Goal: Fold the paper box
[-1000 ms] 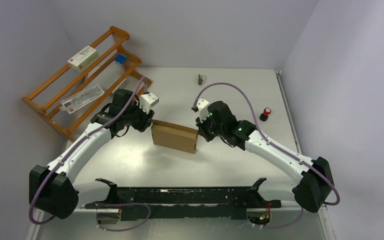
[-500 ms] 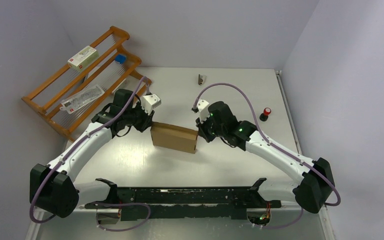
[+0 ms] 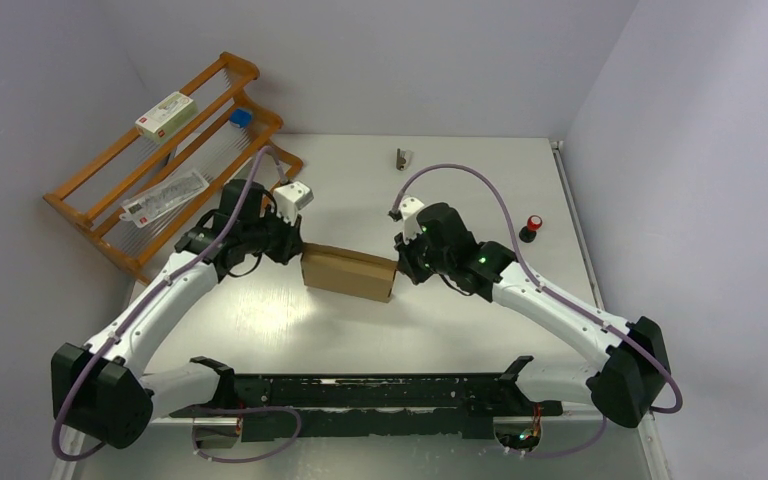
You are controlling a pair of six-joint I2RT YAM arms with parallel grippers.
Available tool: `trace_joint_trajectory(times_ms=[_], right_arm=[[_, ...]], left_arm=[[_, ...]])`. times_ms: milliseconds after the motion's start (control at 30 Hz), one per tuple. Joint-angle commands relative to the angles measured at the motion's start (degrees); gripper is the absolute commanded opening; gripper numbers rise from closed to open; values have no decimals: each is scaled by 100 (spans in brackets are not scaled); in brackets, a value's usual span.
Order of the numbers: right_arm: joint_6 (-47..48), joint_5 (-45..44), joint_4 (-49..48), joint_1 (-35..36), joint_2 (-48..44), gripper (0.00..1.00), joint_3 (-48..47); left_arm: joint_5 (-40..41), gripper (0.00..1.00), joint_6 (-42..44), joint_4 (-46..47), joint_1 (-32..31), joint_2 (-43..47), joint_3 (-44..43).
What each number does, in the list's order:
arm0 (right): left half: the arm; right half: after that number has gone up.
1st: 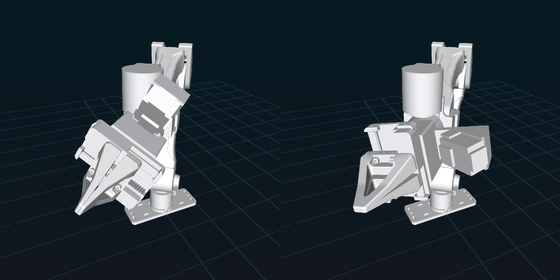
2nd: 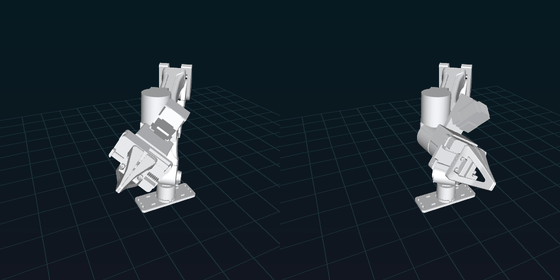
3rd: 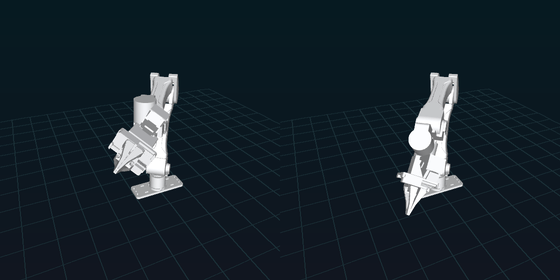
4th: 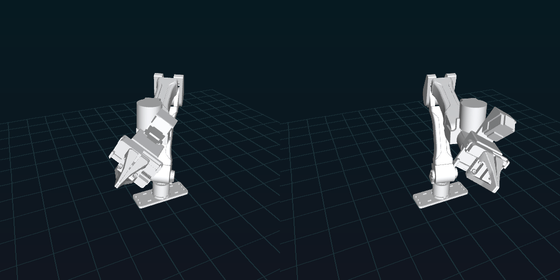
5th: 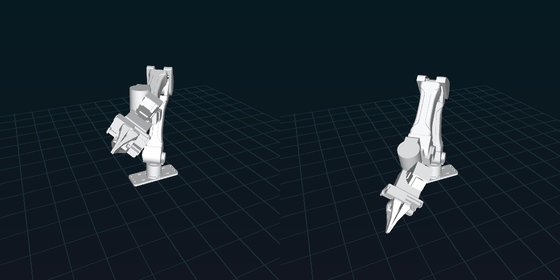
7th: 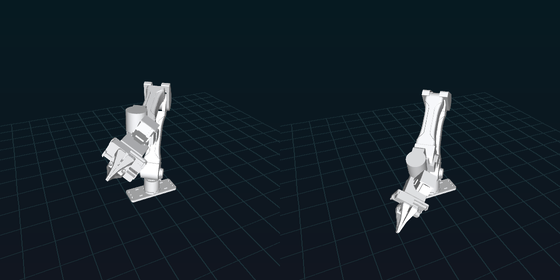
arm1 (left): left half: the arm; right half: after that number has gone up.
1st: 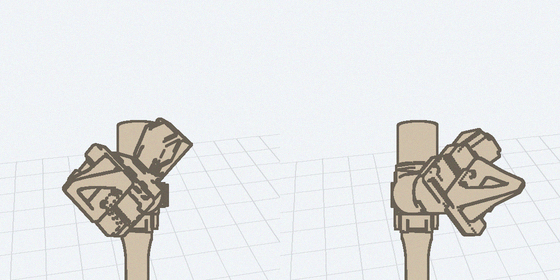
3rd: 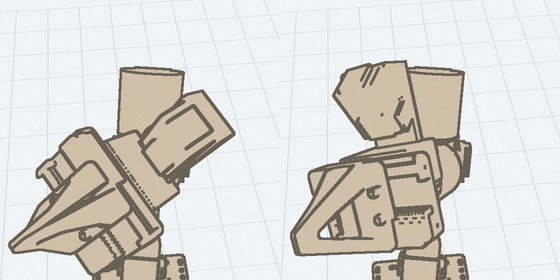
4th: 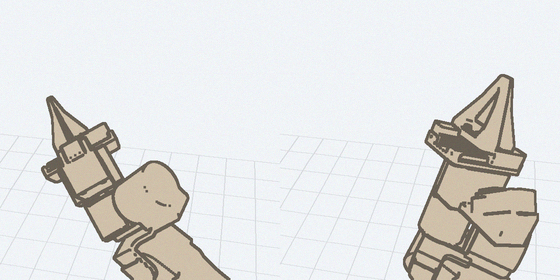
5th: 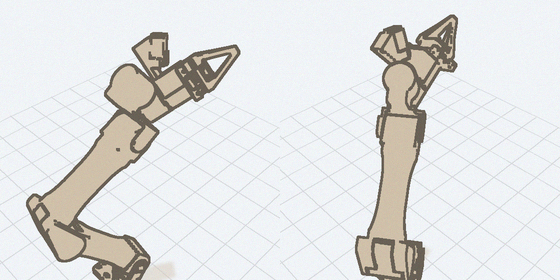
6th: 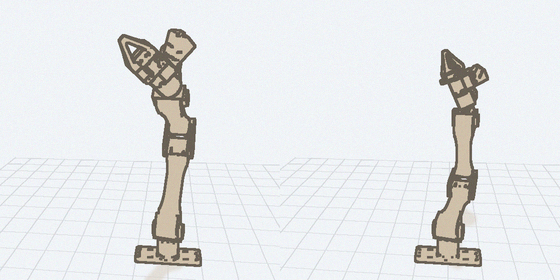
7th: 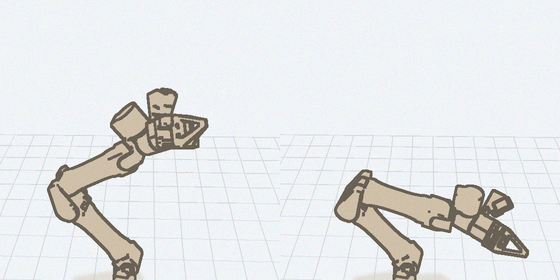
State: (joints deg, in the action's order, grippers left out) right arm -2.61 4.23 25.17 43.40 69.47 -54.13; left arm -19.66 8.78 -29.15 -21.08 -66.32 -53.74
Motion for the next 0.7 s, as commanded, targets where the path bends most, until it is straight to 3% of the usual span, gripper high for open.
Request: trace_joint_trajectory(times_ms=[0, 333, 667], right_arm=[[-628, -367, 258, -3, -36, 0, -257], [-1807, -588, 261, 210, -50, 0, -287], [-2860, -1191, 156, 656, 58, 0, -262]], left_arm=[[56, 5, -1196, -27, 34, 204, 170], [593, 5, -2696, -46, 25, 819, 484], [882, 5, -3610, 279, -29, 1456, 1078]])
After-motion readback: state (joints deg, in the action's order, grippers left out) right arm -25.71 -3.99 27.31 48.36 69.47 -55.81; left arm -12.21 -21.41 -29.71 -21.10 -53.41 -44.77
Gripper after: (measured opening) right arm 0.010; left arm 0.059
